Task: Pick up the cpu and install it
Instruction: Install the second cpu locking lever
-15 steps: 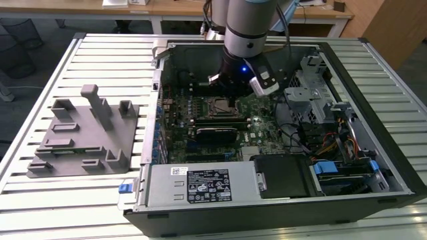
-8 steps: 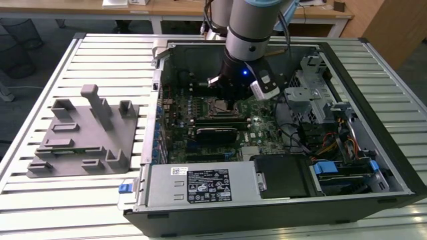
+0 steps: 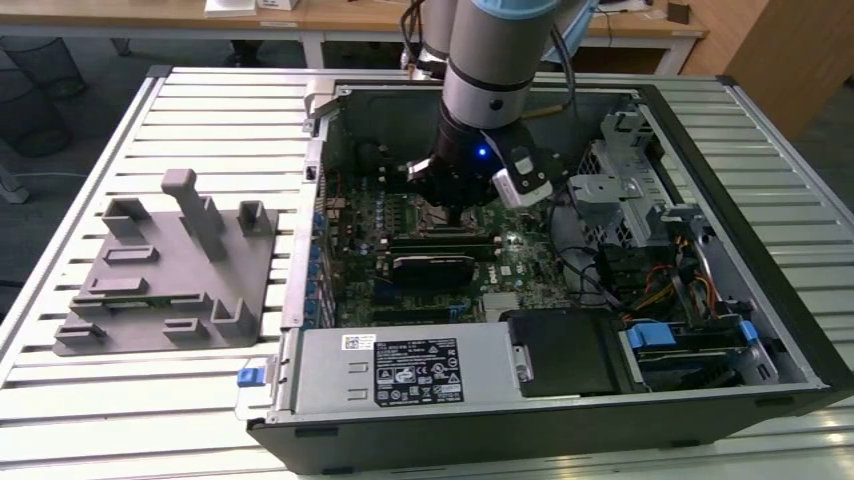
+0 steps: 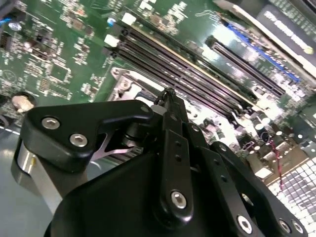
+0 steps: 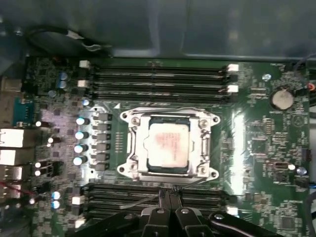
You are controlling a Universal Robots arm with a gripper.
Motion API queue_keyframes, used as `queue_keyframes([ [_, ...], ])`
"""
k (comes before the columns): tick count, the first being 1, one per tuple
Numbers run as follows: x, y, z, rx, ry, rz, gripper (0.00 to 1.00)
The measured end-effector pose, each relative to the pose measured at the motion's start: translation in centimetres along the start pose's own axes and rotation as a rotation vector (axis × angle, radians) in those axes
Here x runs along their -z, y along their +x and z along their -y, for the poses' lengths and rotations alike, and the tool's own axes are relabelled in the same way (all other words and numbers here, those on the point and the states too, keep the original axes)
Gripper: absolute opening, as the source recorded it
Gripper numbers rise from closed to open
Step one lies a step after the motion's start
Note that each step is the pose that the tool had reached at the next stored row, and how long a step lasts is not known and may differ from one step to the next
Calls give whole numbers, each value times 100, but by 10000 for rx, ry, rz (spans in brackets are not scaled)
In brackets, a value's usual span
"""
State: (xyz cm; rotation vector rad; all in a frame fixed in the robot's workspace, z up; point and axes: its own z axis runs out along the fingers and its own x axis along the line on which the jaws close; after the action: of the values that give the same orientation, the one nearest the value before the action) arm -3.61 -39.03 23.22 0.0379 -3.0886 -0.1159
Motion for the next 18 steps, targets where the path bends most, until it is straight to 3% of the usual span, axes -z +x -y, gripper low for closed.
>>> queue_keyframes([
  [5, -18, 80, 4, 18, -3, -1, 11],
  [9, -77, 125, 7, 52, -2, -4, 11],
  [14, -152, 134, 13, 77, -19, -6, 11],
  [15, -159, 134, 14, 79, -44, -7, 11],
  [18, -172, 133, 20, 90, -276, 0, 11],
])
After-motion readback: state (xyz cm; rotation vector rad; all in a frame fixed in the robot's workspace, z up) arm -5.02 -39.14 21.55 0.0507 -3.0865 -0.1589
